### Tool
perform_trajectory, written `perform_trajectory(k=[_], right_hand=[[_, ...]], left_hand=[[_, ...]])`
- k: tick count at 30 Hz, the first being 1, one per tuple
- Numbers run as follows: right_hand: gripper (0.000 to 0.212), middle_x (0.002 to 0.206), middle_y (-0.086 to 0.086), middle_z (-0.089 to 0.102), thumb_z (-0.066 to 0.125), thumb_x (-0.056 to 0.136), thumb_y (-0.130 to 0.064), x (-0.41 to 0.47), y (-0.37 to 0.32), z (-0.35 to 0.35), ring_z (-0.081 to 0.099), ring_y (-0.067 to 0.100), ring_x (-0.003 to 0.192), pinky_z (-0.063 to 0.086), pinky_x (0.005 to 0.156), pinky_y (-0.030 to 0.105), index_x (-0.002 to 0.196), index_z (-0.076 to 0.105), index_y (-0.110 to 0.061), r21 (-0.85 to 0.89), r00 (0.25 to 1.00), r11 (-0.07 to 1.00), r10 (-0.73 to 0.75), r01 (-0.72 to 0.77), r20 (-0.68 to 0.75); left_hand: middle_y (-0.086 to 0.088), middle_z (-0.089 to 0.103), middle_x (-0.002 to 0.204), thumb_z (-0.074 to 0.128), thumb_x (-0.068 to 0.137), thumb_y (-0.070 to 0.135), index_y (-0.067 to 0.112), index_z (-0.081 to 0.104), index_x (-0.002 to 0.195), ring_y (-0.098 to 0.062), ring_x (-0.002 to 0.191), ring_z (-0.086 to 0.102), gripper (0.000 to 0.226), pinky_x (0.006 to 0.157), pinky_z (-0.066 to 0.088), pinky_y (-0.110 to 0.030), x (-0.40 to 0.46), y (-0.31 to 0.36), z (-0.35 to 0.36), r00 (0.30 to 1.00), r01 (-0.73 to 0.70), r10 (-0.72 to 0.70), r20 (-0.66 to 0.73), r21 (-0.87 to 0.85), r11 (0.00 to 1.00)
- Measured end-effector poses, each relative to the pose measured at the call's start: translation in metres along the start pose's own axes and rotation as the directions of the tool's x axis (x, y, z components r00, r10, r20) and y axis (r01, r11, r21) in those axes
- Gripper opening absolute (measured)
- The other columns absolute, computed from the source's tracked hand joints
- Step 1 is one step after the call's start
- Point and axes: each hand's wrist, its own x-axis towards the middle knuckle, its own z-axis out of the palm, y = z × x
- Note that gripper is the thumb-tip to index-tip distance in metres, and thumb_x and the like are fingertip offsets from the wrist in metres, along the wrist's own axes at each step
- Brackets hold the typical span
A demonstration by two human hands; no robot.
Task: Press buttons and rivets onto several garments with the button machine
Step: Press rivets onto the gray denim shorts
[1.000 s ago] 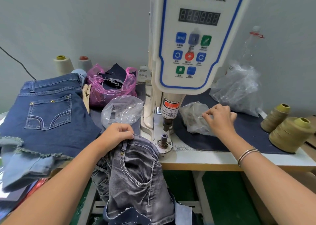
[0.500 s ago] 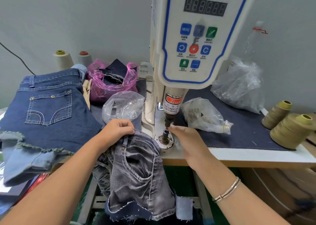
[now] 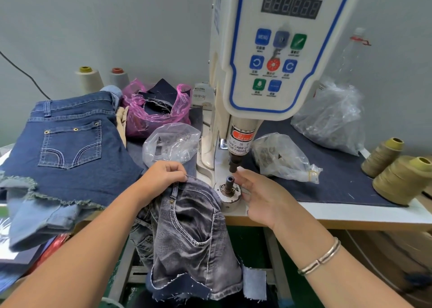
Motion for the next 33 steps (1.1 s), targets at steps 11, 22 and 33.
perform_trajectory(k=[11,22,33], right_hand=[[0.017,0.105,-0.004,0.063,0.06,0.089,-0.022,-0.025,-0.006,0.001,0.039,0.015,0.129,0.026,0.098,0.028,0.082,0.074,-0.018,-0.02,0.994,0.999,0.044,-0.042,0.096],[0.021,0.084,-0.004,0.069,0.055,0.09,-0.01,-0.049,0.007,0.009,0.062,0.006,0.065,0.036,0.062,0.024,0.108,0.066,-0.013,0.104,0.997,0.994,-0.031,0.024,0.066],[0.064,0.129,-0.002,0.048,0.057,0.09,-0.004,-0.04,0.056,0.062,0.052,0.012,0.115,0.044,0.098,0.032,0.141,0.027,-0.029,-0.189,0.881,0.865,-0.472,0.464,0.001]], left_hand=[[0.0,0.057,0.06,0.065,0.067,0.025,0.021,0.063,0.058,-0.018,0.061,0.048,0.01,0.061,0.039,-0.027,-0.002,0.003,0.001,1.0,0.015,-0.015,-0.004,-0.035,0.999],[0.004,0.062,0.059,0.065,0.075,0.018,0.021,0.065,0.06,-0.007,0.056,0.055,0.015,0.063,0.043,-0.022,0.0,-0.004,0.002,0.999,-0.024,0.023,-0.045,-0.031,0.999],[-0.002,0.062,0.061,0.065,0.081,0.008,0.021,0.065,0.061,-0.015,0.06,0.054,0.025,0.063,0.043,-0.025,0.0,-0.008,0.004,0.981,-0.047,0.045,-0.188,-0.006,0.999]])
